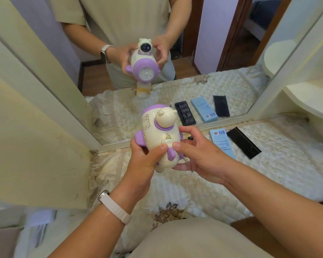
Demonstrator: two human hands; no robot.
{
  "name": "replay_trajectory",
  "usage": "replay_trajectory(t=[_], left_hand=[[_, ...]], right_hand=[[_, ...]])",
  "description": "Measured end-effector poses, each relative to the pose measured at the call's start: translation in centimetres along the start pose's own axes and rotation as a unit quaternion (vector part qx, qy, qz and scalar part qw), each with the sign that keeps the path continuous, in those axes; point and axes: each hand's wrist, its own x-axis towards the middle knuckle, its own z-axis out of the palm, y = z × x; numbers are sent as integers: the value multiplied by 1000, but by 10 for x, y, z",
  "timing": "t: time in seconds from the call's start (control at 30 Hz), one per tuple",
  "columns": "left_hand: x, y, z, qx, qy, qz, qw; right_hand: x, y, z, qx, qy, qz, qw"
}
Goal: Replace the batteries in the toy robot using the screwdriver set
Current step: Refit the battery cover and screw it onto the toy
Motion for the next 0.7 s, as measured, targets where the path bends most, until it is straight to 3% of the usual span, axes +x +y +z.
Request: replay_trajectory(t=[0.7], left_hand=[[-3, 3, 10, -33, -3, 37, 999]], right_hand=[[-9, -1, 1, 4, 18, -17, 1000]])
